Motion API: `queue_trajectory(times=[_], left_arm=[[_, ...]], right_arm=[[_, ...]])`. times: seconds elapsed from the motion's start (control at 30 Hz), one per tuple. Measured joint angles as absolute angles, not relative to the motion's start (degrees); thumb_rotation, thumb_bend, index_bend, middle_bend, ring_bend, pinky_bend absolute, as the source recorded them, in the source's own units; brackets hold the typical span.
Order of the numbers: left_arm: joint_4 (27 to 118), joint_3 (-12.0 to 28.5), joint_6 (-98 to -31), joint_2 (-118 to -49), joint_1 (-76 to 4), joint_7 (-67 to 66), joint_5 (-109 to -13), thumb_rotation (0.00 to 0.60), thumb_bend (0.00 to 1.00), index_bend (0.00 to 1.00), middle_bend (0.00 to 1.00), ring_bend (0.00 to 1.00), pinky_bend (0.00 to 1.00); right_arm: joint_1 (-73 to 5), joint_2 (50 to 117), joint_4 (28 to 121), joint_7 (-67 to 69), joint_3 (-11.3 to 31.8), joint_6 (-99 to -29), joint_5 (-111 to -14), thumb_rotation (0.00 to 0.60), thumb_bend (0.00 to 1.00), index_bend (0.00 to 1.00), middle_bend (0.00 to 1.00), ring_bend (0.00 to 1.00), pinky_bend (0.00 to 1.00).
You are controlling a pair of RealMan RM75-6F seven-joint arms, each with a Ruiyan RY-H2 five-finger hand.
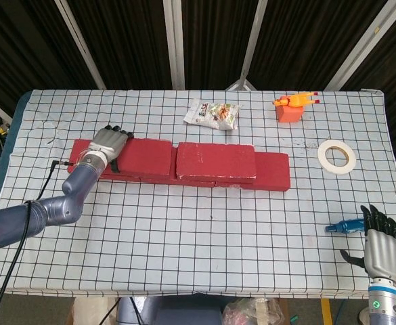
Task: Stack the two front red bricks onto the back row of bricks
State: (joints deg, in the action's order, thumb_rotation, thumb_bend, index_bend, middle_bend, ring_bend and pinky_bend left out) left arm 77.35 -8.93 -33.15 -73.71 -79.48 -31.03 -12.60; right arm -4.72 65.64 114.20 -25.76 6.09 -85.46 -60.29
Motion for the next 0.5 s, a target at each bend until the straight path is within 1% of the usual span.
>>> queue_trajectory(times=[0.5], left_arm=[[78.14, -9.08, -34.82, -74.28, -80.39, -32.09, -11.17, 0.6, 0.01, 0.21, 0.15, 0.06, 0.08]], right_arm=[[-4.79, 65.42, 114.21, -25.4, 6.08, -85.35, -60.1, 0.6, 0.18, 0.05, 0.0, 0.0, 0.0]])
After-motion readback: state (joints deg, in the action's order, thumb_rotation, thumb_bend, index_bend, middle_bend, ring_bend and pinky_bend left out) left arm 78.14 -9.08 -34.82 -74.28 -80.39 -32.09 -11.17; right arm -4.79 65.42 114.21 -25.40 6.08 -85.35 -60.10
